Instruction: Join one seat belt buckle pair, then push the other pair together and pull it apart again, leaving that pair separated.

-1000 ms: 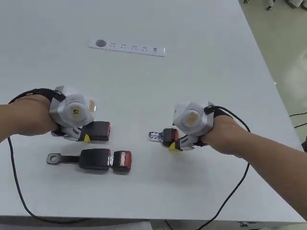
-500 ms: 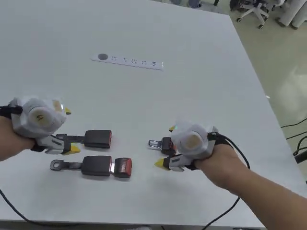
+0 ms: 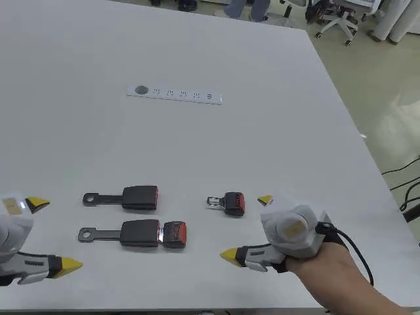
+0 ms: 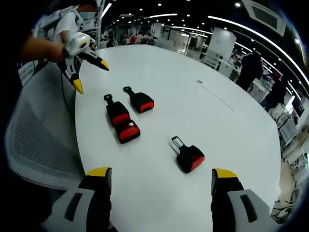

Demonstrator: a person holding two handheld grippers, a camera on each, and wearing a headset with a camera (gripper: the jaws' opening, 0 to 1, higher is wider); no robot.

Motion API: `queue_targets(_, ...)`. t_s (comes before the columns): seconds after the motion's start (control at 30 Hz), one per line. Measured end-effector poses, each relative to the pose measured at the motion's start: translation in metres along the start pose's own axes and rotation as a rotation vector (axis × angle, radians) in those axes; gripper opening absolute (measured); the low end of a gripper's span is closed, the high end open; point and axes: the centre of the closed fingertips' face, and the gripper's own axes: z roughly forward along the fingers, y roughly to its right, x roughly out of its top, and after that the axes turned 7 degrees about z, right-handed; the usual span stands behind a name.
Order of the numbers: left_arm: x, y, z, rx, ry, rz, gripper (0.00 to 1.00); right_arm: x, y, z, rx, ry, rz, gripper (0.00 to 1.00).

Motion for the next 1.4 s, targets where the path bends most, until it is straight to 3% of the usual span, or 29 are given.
queue_targets(0.07, -0.002, 0.001, -0.003, 0.033, 0.005, -0.023, 0.99, -0.005, 0.002, -0.004, -0.011, 0.001, 0.025, 0.90)
queue_targets(0.17, -0.006, -0.001, -0.009, 0.050, 0.007, -0.019, 1.00, -0.010, -0.001, -0.013, -0.028, 0.022, 0.055, 1.00)
queue_targets(0.4, -0.011, 0.014, -0.014, 0.017, 0.007, -0.047, 1.00, -0.013, -0.004, -0.020, -0.036, 0.051, 0.090, 0.99)
queue_targets(0.6, -0.011, 0.022, -0.019, 0.030, 0.012, -0.087, 1.00, -0.009, -0.009, -0.020, -0.035, 0.068, 0.102, 0.99)
queue_targets(0.97, -0.006, 0.017, -0.025, 0.055, 0.059, -0.092, 0.98, -0.004, -0.030, -0.018, 0.009, 0.088, 0.100, 0.99)
queue_targets(1.27, -0.004, 0.021, -0.023, 0.051, 0.080, -0.118, 0.98, -0.006, -0.021, -0.022, -0.025, 0.103, 0.164, 0.99)
queue_targets(1.4, -0.002, 0.018, -0.022, 0.052, 0.100, -0.171, 0.97, -0.003, -0.024, -0.022, -0.025, 0.108, 0.165, 0.99)
